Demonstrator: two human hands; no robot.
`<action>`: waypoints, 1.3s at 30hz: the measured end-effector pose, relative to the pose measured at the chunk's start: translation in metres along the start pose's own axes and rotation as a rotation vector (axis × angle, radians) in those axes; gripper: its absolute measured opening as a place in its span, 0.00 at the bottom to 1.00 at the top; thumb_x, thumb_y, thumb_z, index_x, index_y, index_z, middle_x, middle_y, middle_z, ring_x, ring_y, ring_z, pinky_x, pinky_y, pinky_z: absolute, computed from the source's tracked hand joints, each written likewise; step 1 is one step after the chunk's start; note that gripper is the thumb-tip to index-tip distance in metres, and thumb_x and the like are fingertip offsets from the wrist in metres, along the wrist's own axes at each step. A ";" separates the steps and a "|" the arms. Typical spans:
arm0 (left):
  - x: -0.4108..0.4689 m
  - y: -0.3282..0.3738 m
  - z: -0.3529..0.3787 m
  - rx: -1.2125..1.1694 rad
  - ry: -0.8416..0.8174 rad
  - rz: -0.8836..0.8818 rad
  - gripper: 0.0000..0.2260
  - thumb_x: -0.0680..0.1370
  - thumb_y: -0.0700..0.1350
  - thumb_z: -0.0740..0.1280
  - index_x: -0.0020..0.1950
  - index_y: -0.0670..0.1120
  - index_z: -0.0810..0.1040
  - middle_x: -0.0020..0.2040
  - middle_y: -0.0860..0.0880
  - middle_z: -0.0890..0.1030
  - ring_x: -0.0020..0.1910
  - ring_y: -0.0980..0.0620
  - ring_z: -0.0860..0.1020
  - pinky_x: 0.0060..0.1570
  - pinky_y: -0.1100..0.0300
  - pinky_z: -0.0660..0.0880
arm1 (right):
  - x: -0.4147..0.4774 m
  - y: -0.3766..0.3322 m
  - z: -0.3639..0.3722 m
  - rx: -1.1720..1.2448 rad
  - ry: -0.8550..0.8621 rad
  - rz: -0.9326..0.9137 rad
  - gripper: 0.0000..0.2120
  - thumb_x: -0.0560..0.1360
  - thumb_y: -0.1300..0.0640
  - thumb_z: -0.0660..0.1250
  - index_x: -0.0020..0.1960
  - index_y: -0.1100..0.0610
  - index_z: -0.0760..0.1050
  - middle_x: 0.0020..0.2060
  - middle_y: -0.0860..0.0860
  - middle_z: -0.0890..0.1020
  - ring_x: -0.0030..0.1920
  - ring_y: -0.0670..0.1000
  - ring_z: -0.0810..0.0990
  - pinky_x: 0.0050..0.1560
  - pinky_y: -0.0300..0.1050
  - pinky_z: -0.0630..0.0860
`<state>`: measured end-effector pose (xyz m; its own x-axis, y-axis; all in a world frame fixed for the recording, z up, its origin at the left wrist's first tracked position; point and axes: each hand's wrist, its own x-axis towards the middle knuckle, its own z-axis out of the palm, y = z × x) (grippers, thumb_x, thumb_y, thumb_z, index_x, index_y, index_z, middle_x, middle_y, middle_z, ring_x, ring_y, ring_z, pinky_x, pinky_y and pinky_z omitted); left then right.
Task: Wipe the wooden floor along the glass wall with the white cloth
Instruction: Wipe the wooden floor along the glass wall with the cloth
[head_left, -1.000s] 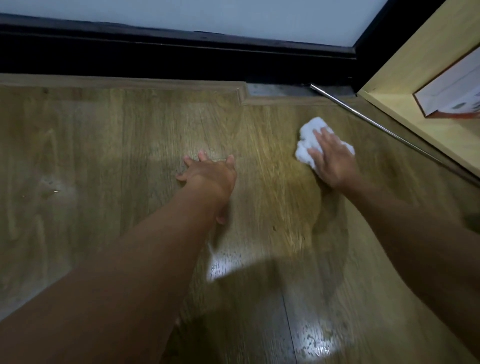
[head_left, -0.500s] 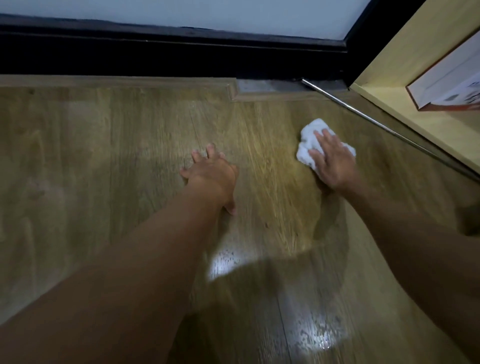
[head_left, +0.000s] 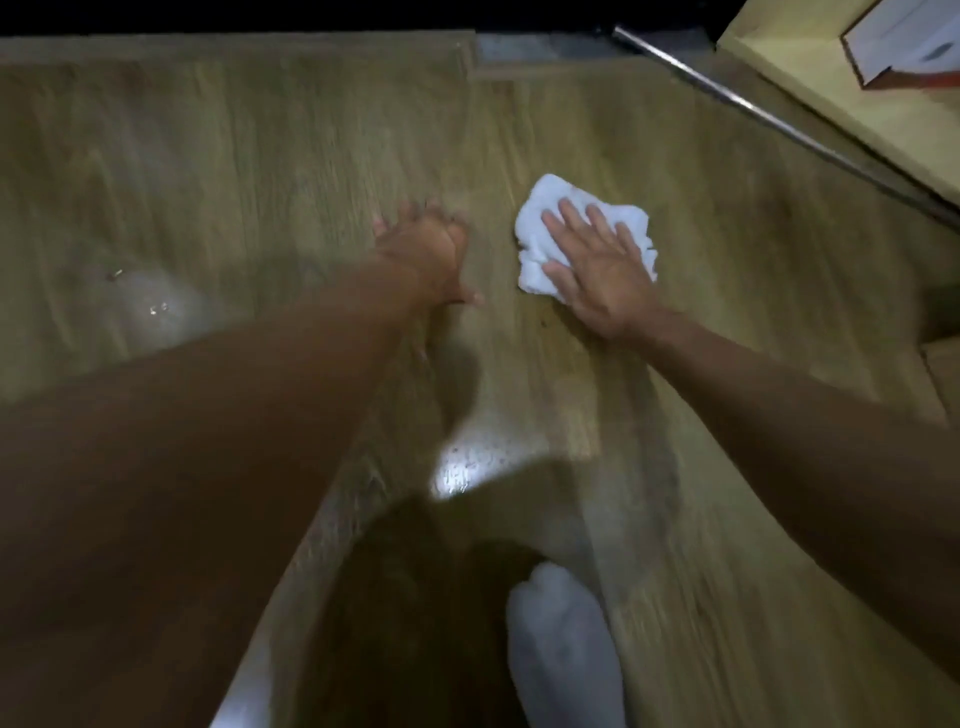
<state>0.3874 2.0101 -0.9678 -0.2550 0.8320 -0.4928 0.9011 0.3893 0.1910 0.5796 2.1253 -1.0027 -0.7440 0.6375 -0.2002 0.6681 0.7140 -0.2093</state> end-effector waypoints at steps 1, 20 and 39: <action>-0.006 -0.003 0.001 0.011 0.011 0.028 0.41 0.73 0.61 0.68 0.78 0.46 0.53 0.78 0.41 0.50 0.76 0.37 0.47 0.72 0.36 0.49 | -0.016 0.004 0.000 0.034 -0.047 -0.072 0.25 0.82 0.48 0.50 0.77 0.52 0.52 0.78 0.51 0.53 0.77 0.54 0.50 0.74 0.58 0.47; -0.042 -0.020 0.029 0.037 -0.057 -0.018 0.47 0.67 0.70 0.67 0.77 0.60 0.43 0.79 0.47 0.40 0.76 0.34 0.43 0.70 0.31 0.49 | -0.073 -0.046 0.004 -0.112 -0.228 -0.002 0.28 0.82 0.49 0.52 0.78 0.53 0.47 0.78 0.53 0.49 0.77 0.60 0.48 0.72 0.63 0.54; -0.035 -0.015 -0.004 0.359 -0.108 0.167 0.43 0.69 0.66 0.68 0.76 0.46 0.58 0.67 0.35 0.70 0.64 0.38 0.71 0.59 0.51 0.69 | -0.008 -0.061 0.027 -0.069 0.039 -0.076 0.27 0.81 0.43 0.47 0.77 0.51 0.50 0.78 0.50 0.52 0.77 0.57 0.49 0.74 0.60 0.46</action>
<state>0.3815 1.9769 -0.9501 -0.0737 0.8181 -0.5703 0.9970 0.0736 -0.0232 0.5454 2.0687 -1.0145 -0.7931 0.5907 -0.1487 0.6087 0.7780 -0.1555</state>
